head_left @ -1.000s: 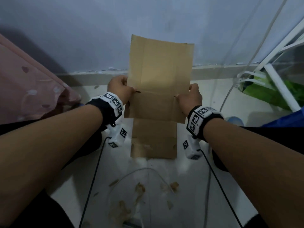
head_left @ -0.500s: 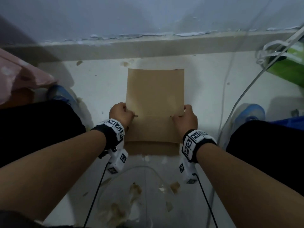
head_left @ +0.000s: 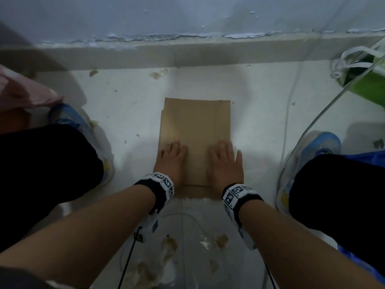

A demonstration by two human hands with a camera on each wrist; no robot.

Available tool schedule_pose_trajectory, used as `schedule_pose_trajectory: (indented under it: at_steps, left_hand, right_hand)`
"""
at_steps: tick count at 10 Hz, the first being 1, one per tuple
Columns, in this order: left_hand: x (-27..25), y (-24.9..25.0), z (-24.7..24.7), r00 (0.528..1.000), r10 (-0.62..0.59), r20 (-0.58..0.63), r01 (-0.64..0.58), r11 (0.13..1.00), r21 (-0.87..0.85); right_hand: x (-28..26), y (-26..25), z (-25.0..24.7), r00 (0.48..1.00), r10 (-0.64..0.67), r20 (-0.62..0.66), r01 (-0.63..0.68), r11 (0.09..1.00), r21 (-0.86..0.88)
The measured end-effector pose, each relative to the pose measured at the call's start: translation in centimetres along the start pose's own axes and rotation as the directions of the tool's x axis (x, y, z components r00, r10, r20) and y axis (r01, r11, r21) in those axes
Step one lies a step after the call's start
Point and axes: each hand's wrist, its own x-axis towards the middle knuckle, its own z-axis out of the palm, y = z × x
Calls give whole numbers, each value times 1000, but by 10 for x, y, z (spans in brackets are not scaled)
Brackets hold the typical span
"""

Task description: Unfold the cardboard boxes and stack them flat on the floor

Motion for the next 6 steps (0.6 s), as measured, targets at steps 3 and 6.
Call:
schedule_pose_trajectory:
  at_steps: [3,6]
  left_hand:
    - [-2,-7,-4,982,51,184,-52,999,-3]
    - [-33,11,-108,994,103,-35,-102,995,21]
  right_hand:
    - [5,-2,10,962,-60,265,84,993,-81]
    - [-4,-33,-91,995,-82,60,84,996,-36]
